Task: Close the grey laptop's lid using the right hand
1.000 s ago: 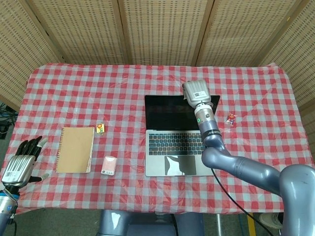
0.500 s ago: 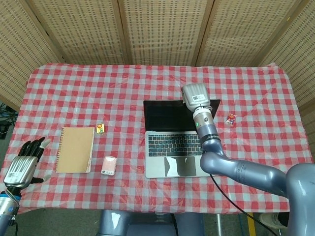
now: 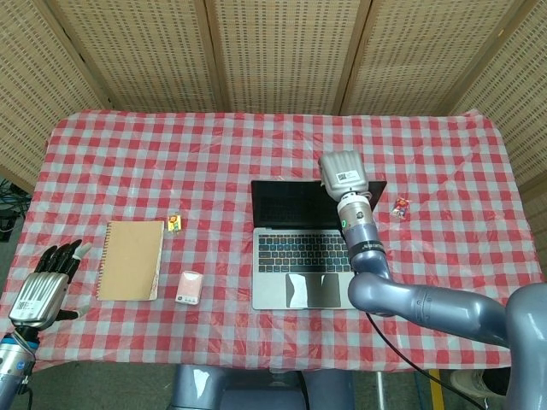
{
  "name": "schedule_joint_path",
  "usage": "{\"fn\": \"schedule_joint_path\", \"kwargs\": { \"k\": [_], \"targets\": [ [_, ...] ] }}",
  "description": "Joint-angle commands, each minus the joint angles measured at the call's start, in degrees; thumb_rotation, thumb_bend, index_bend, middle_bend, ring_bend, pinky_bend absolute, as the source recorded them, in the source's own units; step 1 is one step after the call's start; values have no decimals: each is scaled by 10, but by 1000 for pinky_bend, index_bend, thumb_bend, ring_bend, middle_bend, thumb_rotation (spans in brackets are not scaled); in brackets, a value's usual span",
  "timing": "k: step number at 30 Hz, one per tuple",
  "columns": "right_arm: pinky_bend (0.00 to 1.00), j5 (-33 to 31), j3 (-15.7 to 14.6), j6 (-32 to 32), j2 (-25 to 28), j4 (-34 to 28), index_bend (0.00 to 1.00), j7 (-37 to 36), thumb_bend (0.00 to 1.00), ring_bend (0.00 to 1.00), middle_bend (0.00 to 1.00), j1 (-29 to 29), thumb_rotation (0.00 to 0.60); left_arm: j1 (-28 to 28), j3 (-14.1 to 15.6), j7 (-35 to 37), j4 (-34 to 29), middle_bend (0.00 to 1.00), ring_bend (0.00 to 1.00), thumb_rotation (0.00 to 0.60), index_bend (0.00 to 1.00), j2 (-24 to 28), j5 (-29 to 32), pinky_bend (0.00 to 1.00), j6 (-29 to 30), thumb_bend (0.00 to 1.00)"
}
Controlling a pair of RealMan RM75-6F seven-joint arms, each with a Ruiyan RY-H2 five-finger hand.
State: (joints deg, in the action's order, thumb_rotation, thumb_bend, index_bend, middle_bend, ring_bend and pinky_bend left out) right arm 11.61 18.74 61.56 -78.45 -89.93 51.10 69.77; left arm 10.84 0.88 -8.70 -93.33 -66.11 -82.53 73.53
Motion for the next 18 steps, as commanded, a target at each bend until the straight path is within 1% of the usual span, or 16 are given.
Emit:
{"fn": "schedule_joint_path", "kwargs": {
  "k": [1,5,12,18],
  "targets": [
    [519,-3,2,9,6,-15,612,2,1000,519,539,0,600,0,0,-1,-1,0,0,600,0,1,0,0,1,0],
    [520,-5,4,26,16,-47,613,3,1000,519,541,-1,600,-1,2,-2,-5,0,0,600,0,2,-5,0,4,0],
    [522,-6,5,47,25,-83,614,3,1000,521,542,-6,600,-2,5,-1,-8,0,0,600,0,4,-12,0,6,0],
    [523,-9,0,71,35,-120,616,5,1000,524,544,-12,600,-5,6,-1,-13,0,0,600,0,6,-20,0,16,0]
  ]
}}
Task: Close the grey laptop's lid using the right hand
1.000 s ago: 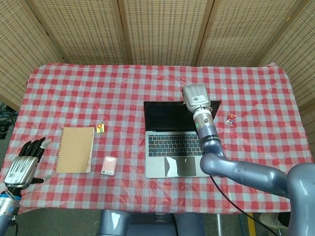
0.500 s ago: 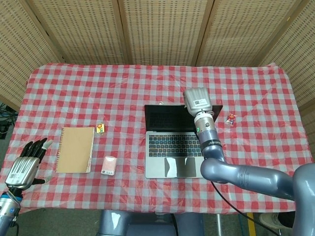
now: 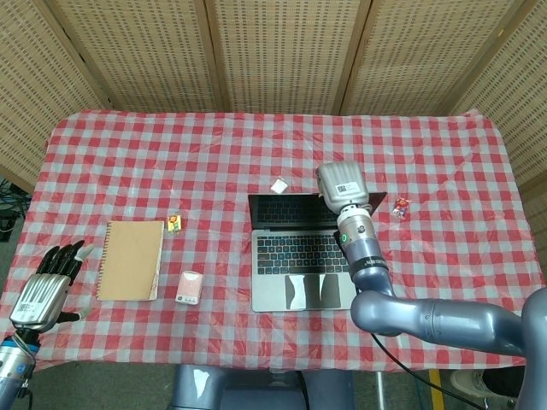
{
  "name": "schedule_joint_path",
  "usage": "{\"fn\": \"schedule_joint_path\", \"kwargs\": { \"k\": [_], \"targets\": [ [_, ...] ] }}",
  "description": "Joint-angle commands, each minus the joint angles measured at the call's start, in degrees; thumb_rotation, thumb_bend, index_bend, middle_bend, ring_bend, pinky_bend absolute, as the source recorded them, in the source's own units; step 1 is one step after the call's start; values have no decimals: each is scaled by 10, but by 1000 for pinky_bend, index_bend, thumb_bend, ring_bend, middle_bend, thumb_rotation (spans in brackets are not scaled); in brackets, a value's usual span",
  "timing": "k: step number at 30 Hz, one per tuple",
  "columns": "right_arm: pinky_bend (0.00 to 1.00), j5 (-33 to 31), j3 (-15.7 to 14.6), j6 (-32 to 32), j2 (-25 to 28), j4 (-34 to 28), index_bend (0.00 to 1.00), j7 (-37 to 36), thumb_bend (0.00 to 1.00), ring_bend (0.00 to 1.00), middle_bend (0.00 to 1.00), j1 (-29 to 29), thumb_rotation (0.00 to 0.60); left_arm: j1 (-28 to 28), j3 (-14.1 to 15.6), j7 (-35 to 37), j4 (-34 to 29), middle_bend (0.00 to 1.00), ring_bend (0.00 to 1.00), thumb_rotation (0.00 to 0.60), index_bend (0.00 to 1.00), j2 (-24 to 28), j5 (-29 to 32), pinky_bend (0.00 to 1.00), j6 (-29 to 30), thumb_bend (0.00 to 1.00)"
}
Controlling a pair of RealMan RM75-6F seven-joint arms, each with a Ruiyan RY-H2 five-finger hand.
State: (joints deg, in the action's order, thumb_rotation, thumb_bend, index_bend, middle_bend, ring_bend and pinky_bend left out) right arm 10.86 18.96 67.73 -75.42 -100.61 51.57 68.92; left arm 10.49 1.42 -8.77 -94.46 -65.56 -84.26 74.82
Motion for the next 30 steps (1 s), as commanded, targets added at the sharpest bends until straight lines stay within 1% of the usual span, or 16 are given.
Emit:
{"fn": "schedule_joint_path", "kwargs": {
  "k": [1,5,20,30],
  "targets": [
    [523,-2,-2,14,6,-19,616,0,1000,524,544,-5,600,-1,1,0,-2,0,0,600,0,1,-4,0,4,0],
    [524,5,-8,30,7,-37,616,3,1000,525,545,-9,600,-2,4,-2,-5,0,0,600,0,1,-11,0,6,0],
    [524,15,-13,75,2,-106,618,0,1000,526,546,-23,600,-7,4,-7,-10,0,0,600,0,2,-20,0,19,0],
    [524,38,-27,85,-6,-134,619,-21,1000,526,546,-44,600,-9,6,-9,-13,0,0,600,0,3,-28,0,24,0]
  ]
}}
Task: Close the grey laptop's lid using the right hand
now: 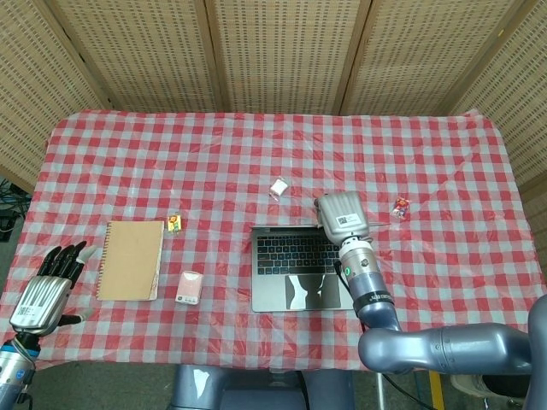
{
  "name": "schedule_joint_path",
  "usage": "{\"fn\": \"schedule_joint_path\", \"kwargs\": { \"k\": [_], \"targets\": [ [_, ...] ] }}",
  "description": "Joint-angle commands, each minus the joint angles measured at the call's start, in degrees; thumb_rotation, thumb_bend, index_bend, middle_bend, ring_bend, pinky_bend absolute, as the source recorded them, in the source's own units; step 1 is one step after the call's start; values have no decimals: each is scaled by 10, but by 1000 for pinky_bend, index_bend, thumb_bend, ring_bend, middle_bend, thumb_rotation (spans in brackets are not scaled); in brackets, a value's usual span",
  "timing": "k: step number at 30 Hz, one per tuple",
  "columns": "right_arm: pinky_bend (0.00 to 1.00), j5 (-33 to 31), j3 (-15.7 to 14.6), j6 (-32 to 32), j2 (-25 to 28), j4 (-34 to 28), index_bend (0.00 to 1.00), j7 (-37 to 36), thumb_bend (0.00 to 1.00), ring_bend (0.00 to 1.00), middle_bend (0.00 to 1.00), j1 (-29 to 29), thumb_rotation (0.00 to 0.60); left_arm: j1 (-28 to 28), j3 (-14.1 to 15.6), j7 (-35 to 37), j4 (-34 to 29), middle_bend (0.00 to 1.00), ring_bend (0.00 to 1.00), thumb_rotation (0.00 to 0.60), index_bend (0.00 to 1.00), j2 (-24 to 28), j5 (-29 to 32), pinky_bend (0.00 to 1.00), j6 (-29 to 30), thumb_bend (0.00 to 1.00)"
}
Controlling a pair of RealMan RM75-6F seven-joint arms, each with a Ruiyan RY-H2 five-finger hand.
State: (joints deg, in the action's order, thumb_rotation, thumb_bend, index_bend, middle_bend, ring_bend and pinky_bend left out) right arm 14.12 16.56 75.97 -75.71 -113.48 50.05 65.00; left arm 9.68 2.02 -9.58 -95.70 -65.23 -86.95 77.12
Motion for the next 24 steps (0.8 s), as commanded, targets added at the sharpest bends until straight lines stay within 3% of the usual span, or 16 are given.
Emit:
{"fn": "schedule_joint_path", "kwargs": {
  "k": [1,24],
  "targets": [
    [525,9,-5,3,-5,-8,620,-11,1000,526,546,-9,600,-1,0,-1,-1,0,0,600,0,0,-2,0,2,0],
    [529,27,-12,30,-47,-35,619,-21,1000,526,547,-30,600,-2,1,-6,-3,0,0,600,0,-1,-8,0,5,0]
  ]
}}
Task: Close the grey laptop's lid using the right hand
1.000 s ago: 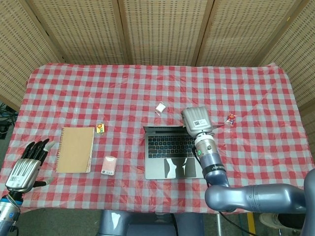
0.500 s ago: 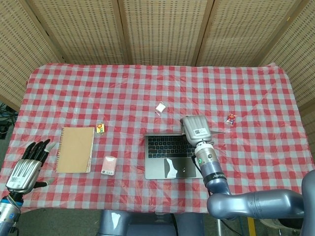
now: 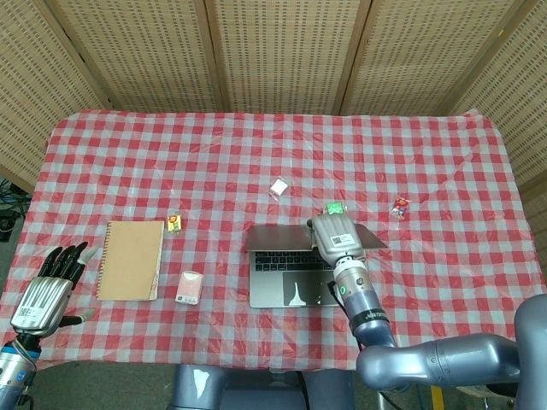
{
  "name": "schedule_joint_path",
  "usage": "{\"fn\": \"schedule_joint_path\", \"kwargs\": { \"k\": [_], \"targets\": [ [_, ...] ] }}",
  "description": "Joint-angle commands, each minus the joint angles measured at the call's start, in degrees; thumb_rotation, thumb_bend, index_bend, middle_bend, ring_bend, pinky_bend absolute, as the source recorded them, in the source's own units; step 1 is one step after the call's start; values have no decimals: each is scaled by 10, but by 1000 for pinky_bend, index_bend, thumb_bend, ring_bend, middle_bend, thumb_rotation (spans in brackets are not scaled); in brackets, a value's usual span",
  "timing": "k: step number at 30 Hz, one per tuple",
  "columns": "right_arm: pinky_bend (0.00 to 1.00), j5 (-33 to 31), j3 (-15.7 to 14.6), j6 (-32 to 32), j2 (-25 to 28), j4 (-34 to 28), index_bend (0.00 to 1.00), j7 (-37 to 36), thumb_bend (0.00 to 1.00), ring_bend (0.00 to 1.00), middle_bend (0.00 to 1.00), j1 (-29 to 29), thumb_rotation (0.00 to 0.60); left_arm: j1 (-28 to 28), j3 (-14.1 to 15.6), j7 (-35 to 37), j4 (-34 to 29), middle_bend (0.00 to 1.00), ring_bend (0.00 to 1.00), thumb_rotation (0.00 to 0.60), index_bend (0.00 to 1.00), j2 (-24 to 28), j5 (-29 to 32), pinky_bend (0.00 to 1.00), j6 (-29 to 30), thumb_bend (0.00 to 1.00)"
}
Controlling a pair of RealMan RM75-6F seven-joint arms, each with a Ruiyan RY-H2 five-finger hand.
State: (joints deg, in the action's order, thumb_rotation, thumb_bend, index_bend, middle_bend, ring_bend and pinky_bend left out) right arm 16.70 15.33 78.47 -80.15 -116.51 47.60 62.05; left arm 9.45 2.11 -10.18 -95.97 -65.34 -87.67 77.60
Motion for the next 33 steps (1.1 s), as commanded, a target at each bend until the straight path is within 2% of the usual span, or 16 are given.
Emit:
{"fn": "schedule_joint_path", "kwargs": {
  "k": [1,13,33],
  "targets": [
    [529,2,1,8,-3,-8,619,4,1000,526,546,0,600,0,0,0,0,0,0,600,0,0,-1,0,0,0],
    [529,9,0,39,-10,-42,620,18,1000,526,547,-8,600,-2,4,-1,-3,0,0,600,0,1,-12,0,6,0],
    [530,-2,-4,54,-13,-62,621,32,1000,527,547,-21,600,-4,5,-3,-8,0,0,600,0,4,-17,0,9,0]
  ]
}}
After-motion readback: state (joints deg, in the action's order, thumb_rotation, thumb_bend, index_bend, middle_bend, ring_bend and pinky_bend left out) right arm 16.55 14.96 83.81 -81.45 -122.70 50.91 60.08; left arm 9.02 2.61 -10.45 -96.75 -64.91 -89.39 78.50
